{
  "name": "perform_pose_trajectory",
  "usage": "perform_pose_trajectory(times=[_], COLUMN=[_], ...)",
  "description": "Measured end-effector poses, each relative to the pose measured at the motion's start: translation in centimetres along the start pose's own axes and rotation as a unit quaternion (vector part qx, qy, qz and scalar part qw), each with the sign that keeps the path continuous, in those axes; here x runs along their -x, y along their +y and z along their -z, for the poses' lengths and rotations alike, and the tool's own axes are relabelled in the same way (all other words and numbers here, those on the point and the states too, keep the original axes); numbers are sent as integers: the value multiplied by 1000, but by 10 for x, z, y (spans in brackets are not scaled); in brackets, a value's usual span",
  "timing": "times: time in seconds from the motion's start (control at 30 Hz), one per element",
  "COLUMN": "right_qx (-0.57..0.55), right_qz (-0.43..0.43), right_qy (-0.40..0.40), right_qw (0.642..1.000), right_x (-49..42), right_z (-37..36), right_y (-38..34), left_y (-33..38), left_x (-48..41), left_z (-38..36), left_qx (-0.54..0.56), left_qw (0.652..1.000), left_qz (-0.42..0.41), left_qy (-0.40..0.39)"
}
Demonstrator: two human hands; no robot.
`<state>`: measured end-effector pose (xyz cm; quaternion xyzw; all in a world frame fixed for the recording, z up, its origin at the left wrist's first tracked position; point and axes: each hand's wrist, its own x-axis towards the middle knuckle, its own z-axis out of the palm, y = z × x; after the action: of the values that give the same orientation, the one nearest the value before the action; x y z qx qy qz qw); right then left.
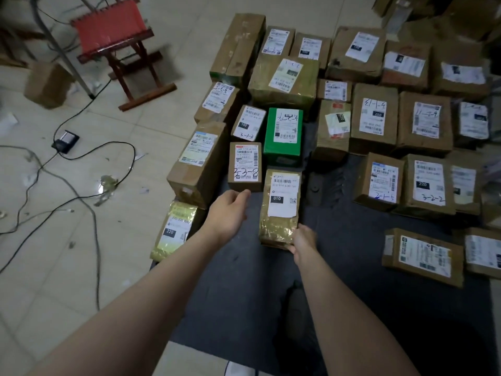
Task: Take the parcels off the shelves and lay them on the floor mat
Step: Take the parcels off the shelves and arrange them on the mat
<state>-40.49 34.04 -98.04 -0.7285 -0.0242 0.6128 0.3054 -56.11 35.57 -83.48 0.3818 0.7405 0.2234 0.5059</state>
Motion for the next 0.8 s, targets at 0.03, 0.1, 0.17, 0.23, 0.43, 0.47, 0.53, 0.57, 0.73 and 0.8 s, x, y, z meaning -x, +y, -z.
perform_pose_trajectory(times=[0.03,0.1,0.17,0.23,0.43,0.47,0.53,0.57,0.73,0.8], right_qx=[-2,-11,-9,-8,-29,-38,-52,-59,-81,-92], right_qz=[5,17,29,34,54,65,87,98,172,205], right_qy=[-8,-20,-19,-14,-82,-84,-78,-74,-41,-26], right_qw=[1000,1000,999,999,995,994,992,991,981,974], right_x=[0,2,5,12,54,64,83,93,144,170], right_z=[-4,-17,-27,-31,-15,-9,9,19,89,122], right_y=[2,0,-6,-12,-60,-73,-101,-117,-199,-231], left_y=[2,7,11,14,35,43,62,73,142,173], left_x=[0,1,2,5,29,33,43,48,87,106], left_z=[0,-1,-3,-5,-21,-24,-31,-34,-58,-71], left_qx=[-2,-7,-4,10,42,43,46,41,21,9], left_qw=[1000,1000,1000,999,998,997,996,996,992,989], left_qz=[-4,-14,-24,-32,-49,-52,-59,-63,-106,-124], left_qy=[-3,-7,-10,-10,-26,-33,-42,-44,-68,-81])
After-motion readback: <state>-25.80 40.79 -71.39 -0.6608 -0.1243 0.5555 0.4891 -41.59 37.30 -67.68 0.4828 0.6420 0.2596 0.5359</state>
